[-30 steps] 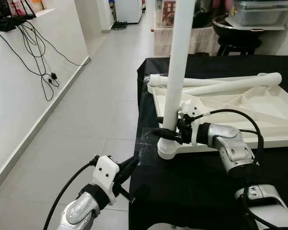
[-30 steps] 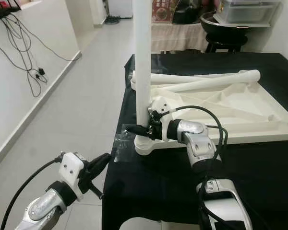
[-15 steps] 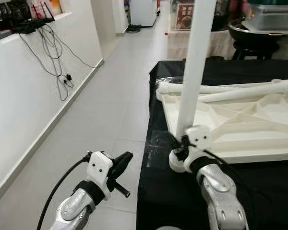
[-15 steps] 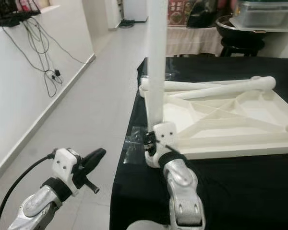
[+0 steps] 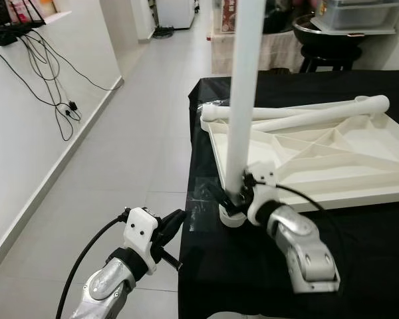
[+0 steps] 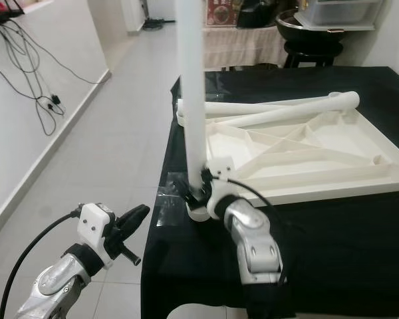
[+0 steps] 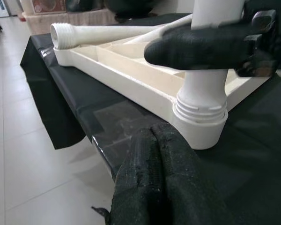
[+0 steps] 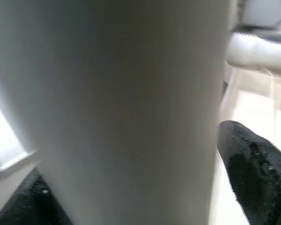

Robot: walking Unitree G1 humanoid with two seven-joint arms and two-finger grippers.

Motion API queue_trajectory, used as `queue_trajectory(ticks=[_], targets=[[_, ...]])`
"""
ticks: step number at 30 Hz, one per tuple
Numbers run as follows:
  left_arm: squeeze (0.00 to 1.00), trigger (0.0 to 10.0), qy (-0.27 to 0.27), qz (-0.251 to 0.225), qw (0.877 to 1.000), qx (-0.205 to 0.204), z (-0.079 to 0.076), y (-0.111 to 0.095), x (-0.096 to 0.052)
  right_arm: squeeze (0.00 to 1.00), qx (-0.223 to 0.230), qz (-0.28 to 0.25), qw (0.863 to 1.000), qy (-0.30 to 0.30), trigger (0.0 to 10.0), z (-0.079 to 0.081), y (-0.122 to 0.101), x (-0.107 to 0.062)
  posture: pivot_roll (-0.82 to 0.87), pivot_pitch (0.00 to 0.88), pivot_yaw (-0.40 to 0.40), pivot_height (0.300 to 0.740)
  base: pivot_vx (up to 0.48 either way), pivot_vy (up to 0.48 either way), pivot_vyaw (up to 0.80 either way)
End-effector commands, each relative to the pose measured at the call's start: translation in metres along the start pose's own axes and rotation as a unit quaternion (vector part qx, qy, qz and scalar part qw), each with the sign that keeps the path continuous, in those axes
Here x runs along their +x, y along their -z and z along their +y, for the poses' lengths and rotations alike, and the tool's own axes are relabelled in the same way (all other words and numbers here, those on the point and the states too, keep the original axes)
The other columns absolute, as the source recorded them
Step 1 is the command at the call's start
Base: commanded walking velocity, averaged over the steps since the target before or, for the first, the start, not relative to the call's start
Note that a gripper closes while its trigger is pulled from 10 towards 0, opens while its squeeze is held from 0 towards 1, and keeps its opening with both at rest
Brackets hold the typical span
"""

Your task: Building children table

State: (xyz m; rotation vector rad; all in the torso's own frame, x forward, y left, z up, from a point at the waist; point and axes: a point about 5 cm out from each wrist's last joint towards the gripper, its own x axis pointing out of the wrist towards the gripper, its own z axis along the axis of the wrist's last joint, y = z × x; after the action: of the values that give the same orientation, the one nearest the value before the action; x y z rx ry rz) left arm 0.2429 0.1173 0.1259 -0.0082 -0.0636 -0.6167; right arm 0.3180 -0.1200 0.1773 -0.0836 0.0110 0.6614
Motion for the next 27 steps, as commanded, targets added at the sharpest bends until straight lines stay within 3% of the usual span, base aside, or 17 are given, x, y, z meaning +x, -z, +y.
queue_trajectory(ticks=[1, 2, 7, 8, 12, 13, 14, 15, 20, 23, 26, 27], targets=[[0.00, 10.0, 0.003, 0.009, 1.000, 0.002, -0.001, 0.004, -0.001, 0.00, -0.020, 0.003, 0.995, -0.098, 10.0, 0.002, -0.003, 0.006, -0.02, 0.074, 0.043, 0.740, 0.000, 0.000, 0.00], [0.00, 10.0, 0.005, 0.008, 1.000, 0.001, -0.001, 0.004, -0.001, 0.00, -0.039, 0.009, 0.989, -0.142, 10.0, -0.003, -0.005, 0.007, -0.01, 0.077, 0.040, 0.740, 0.000, 0.000, 0.00], [0.00, 10.0, 0.004, 0.007, 1.000, 0.002, -0.002, 0.004, 0.000, 0.00, -0.066, 0.038, 0.977, -0.199, 10.0, -0.015, -0.004, 0.013, -0.01, 0.077, 0.040, 0.740, 0.000, 0.000, 0.00], [0.00, 10.0, 0.003, 0.006, 1.000, 0.003, -0.003, 0.003, 0.000, 0.00, -0.077, 0.055, 0.974, -0.207, 7.6, -0.021, -0.004, 0.016, 0.00, 0.083, 0.029, 0.740, 0.000, 0.000, 0.00], [0.00, 10.0, 0.002, 0.005, 1.000, 0.003, -0.003, 0.003, 0.000, 0.00, -0.085, 0.066, 0.971, -0.213, 7.6, -0.025, -0.003, 0.018, 0.00, 0.083, 0.029, 0.740, 0.000, 0.000, 0.00], [0.00, 10.0, 0.002, 0.005, 1.000, 0.003, -0.004, 0.003, 0.000, 0.00, -0.093, 0.073, 0.970, -0.211, 4.4, -0.028, -0.003, 0.020, 0.01, 0.086, 0.028, 0.740, 0.000, 0.000, 0.00], [0.00, 10.0, 0.002, 0.005, 1.000, 0.003, -0.004, 0.003, 0.000, 0.00, -0.093, 0.073, 0.970, -0.211, 4.4, -0.028, -0.003, 0.020, 0.01, 0.086, 0.028, 0.740, 0.000, 0.000, 0.00], [0.00, 10.0, 0.002, 0.005, 1.000, 0.003, -0.005, 0.003, 0.000, 0.00, -0.088, 0.072, 0.971, -0.212, 0.0, -0.030, -0.005, 0.023, 0.01, 0.091, 0.028, 0.740, 0.000, 0.000, 0.00], [0.00, 10.0, 0.003, 0.004, 1.000, 0.001, -0.007, 0.003, 0.000, 0.00, -0.071, 0.063, 0.972, -0.213, 0.0, -0.033, -0.006, 0.023, 0.00, 0.099, 0.032, 0.740, 0.000, 0.000, 0.00], [0.00, 10.0, 0.003, 0.003, 1.000, -0.001, -0.006, 0.002, 0.000, 0.00, -0.057, 0.056, 0.985, -0.151, 0.0, -0.037, 0.001, 0.016, -0.02, 0.112, 0.034, 0.740, 0.000, 0.000, 0.00], [0.00, 10.0, 0.002, 0.003, 1.000, -0.001, -0.005, 0.002, -0.001, 0.00, -0.056, 0.056, 0.989, -0.127, 0.0, -0.037, 0.003, 0.014, -0.03, 0.114, 0.034, 0.740, 0.000, 0.000, 0.00], [0.00, 10.0, 0.002, 0.002, 1.000, -0.002, -0.004, 0.001, -0.001, 0.00, -0.041, 0.046, 0.998, -0.033, 0.0, -0.032, 0.011, 0.011, -0.04, 0.121, 0.034, 0.740, 0.000, 0.000, 0.00]])
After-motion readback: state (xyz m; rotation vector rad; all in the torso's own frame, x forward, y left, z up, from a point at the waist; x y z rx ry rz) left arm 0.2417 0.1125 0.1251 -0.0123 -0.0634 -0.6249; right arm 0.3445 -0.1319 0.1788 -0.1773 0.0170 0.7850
